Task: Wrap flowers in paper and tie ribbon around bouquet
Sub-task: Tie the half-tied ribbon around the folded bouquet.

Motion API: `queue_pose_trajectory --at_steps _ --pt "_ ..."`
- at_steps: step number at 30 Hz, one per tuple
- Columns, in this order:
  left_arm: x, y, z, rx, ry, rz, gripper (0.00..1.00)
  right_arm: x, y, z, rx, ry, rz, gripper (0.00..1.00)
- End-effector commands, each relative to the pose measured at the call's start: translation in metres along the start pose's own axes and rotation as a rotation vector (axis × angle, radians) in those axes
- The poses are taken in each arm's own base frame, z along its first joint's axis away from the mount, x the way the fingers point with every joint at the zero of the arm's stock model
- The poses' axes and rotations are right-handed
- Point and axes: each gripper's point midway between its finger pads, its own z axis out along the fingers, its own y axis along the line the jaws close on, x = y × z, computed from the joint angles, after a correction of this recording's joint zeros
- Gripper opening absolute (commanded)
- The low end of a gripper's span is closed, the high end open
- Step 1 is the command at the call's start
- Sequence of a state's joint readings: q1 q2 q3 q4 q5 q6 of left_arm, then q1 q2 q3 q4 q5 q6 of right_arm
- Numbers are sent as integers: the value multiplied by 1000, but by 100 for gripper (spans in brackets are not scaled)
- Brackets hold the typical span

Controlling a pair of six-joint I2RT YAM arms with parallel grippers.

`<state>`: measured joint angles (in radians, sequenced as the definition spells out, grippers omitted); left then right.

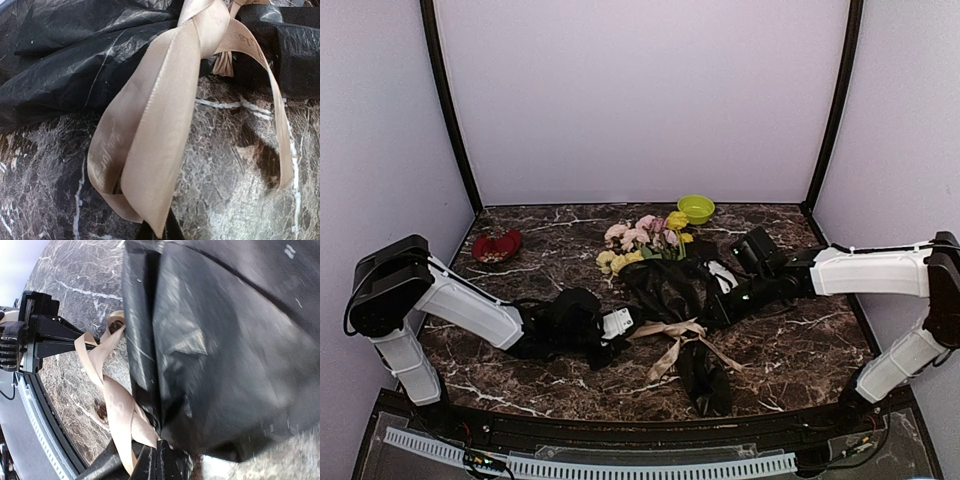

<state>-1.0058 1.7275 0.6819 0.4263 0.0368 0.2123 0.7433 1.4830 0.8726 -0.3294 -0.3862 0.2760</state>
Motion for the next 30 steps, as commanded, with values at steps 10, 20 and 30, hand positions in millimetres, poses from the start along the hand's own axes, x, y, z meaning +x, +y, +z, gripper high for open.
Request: queue_pose_trajectory --at_steps 10,20,30 --pt "18 -7 -5 -21 106 -23 0 17 -20 -19 47 -92 157 0" --pt "63 14 -7 -171 327 -92 0 47 -45 -3 60 -24 251 0" --pt "83 19 -12 -223 397 -133 0 65 -52 2 57 27 287 0"
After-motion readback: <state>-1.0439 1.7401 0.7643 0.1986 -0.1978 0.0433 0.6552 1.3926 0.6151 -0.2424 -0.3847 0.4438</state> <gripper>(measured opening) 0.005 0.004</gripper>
